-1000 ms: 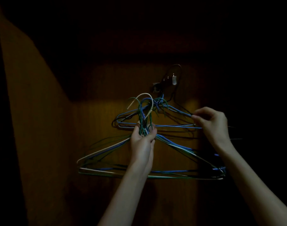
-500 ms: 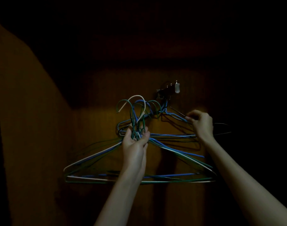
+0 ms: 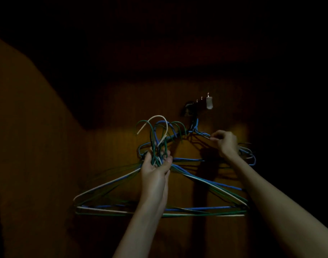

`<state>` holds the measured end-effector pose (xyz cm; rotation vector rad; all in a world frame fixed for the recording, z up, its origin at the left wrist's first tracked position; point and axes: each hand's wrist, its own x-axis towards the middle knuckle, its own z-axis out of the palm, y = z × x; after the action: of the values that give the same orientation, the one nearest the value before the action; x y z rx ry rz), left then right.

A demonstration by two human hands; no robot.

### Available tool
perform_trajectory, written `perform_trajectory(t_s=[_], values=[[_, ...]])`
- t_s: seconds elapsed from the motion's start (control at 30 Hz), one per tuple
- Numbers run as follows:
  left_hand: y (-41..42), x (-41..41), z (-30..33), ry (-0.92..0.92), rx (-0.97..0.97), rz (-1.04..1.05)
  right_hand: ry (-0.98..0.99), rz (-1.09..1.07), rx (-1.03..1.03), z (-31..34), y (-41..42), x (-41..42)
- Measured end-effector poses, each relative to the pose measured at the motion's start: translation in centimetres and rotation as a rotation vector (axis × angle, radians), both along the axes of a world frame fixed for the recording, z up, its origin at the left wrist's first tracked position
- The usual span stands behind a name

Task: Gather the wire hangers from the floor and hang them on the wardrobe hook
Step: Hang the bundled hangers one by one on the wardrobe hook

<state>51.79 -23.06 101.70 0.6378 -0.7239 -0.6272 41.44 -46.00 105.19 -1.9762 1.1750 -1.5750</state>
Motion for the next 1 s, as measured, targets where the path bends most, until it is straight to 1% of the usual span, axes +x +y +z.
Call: perform_trajectory(t_s=[0.13,0.37,0.47,0.57,0.63,0.73,0.9,1.0], values=[[-0.6,0.2,-0.3,0.003,0.009,-0.006,0.019,-0.025,0.021,-0.8,0.0,0.5],[-0.5,-0.1,-0.6,0.019,0.025,-0.007,0.052,-0.077,-0.022,-1.2,0.7,0.5],[-0.1,0.0,-0.8,0.037,0.027,-0.006,0.075,-0.067,-0.03,-1.3,1.0,0.3],[0.1,-0.2,-0.8,0.06,0.021,-0.007,0.05,-0.044,-0.039,-1.2,2.0,-0.3],[0.1,-0.4,-0.8,0.066,0.023,-0.007,0.01,0.042,-0.053,-1.2,3.7,-0.7],[0.4,-0.9,-1.1,0.078,0.037,-0.001,-0.025,0.226,-0.079,-1.6,7.7,-1.1],[1.4,-2.1,-1.5,0.113,0.061,-0.001,0.142,0.578,-0.044,-3.9,15.2,-0.6],[2.3,-2.3,-2.2,0.091,0.094,0.011,0.182,0.626,-0.007,-5.0,17.0,-0.4]])
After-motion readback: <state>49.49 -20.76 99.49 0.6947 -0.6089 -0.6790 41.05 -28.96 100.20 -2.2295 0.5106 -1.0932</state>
